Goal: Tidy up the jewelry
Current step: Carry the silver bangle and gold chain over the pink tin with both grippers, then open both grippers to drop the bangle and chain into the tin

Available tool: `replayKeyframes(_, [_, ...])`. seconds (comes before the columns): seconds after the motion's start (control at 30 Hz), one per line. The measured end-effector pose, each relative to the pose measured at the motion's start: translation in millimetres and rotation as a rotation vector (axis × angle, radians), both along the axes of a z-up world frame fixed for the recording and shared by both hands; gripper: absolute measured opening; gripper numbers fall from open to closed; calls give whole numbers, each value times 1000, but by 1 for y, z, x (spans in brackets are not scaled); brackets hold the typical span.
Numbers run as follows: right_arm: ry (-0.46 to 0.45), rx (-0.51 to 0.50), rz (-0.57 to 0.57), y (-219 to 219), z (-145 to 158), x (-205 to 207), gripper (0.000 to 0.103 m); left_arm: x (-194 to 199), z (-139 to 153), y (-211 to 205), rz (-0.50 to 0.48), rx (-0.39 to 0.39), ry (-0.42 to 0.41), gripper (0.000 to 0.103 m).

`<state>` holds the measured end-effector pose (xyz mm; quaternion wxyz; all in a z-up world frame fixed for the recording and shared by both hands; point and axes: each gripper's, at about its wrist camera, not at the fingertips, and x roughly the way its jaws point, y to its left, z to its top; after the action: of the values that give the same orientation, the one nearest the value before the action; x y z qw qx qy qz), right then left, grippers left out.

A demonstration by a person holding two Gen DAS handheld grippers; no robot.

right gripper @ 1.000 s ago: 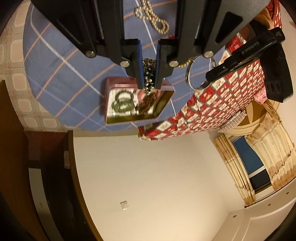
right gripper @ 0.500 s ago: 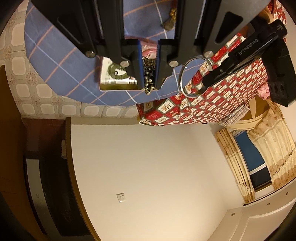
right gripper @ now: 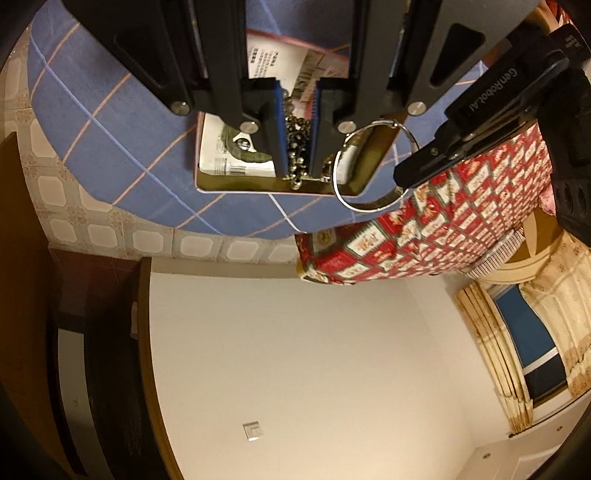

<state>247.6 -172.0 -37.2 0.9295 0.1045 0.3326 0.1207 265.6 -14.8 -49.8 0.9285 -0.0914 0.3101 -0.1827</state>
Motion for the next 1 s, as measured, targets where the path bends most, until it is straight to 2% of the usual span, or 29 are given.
replayKeyframes(0.23, [51, -16, 12, -1, -18, 18, 15, 19, -25, -4, 15, 33, 63, 6])
replayKeyframes(0.33, [86, -23, 18, 0, -27, 22, 20, 24, -35, -7, 31, 71, 97, 6])
replayKeyframes(0.37, [94, -18, 16, -1, -29, 23, 28, 26, -38, -8, 47, 88, 113, 7])
replayKeyframes(0.4, [106, 2, 21, -3, -30, 22, 48, 27, -41, -8, 60, 100, 127, 8])
replayKeyframes(0.47, [105, 17, 3, -6, -29, 21, 70, 30, -45, -8, 79, 127, 166, 11])
replayKeyframes(0.57, [64, 17, -12, -11, -19, 10, 70, 26, -41, -10, 77, 146, 173, 12])
replayKeyframes(0.6, [60, 16, -16, -11, -18, 8, 70, 25, -39, -10, 78, 153, 170, 14])
replayKeyframes(0.67, [54, 23, -23, -14, -14, 2, 70, 19, -31, -12, 83, 178, 156, 31])
replayKeyframes(0.73, [47, 28, -33, -17, -8, -7, 70, 11, -23, -12, 95, 194, 127, 64])
replayKeyframes(0.8, [37, 31, -42, -19, -3, -15, 70, -1, -12, -10, 113, 204, 77, 70])
replayKeyframes(1.0, [15, 39, -52, -17, 15, -43, 70, -27, 6, -6, 114, 221, 57, 71])
